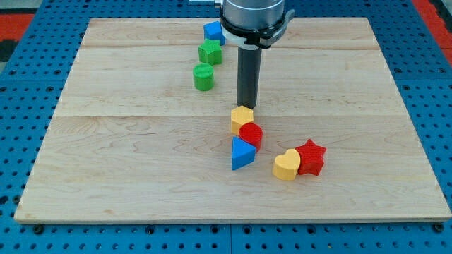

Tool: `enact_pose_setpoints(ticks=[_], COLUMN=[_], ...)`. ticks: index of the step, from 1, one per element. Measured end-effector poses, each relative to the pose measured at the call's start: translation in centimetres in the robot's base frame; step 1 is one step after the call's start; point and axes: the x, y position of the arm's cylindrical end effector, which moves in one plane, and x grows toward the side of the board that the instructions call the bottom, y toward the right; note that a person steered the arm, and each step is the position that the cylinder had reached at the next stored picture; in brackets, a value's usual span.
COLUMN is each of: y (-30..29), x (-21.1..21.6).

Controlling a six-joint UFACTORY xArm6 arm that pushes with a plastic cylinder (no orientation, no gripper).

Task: Move your arm parallel to the left of the green star

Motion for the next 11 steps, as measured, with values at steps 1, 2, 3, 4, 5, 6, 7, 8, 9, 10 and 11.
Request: enact_pose_setpoints(ticks=[1,2,3,4,5,6,7,8,9,10,11], y=[0.4,0.6,-0.8,-0.9,-1.6,-4.5,-10.8,-14.9,-17.5,-25.4,-31.5], x=[-0.4,-0.5,-3.3,-3.8,-1.5,-1.4,-2.5,-1.6,-1.5,-3.1,-8.1])
